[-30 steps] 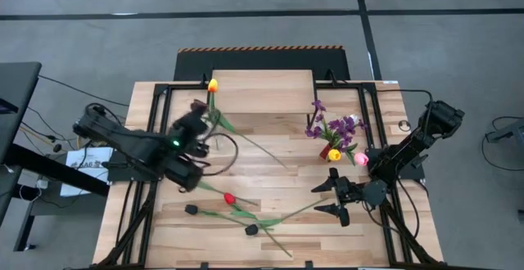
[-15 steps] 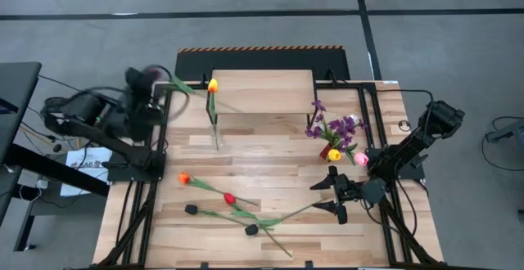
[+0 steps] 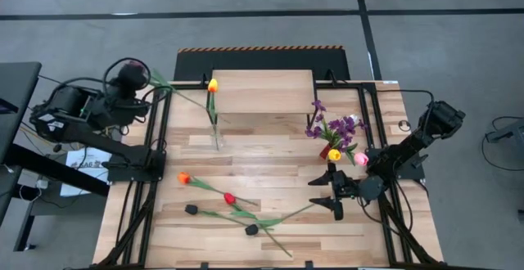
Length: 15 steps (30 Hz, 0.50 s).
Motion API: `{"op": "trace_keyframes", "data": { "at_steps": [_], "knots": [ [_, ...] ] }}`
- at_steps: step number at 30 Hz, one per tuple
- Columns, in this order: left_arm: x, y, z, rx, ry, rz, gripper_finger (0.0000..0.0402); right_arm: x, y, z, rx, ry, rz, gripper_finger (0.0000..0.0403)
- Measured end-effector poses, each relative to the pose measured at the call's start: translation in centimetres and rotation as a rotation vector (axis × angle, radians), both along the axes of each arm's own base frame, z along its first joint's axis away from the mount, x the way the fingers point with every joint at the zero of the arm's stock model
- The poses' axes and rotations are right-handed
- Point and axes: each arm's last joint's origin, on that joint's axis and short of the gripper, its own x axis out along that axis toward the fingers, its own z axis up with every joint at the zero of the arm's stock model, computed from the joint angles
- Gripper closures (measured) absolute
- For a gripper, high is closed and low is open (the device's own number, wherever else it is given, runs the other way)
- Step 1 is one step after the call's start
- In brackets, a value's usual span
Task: Pick and place flowers into a vace then onto a shelf
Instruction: Put the dark red flower into the transparent vase
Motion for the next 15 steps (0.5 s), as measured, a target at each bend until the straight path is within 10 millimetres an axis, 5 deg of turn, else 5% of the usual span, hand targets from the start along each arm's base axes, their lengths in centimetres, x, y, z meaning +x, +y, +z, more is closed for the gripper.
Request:
{"op": "trace_keyframes", "data": {
  "at_steps": [15],
  "knots": [
    [0.57, -0.04, 0.32, 0.162, 0.397, -0.047, 0.0394, 0.00, 0.00, 0.00, -0.002, 0.000, 0.001, 0.0117]
  ]
}}
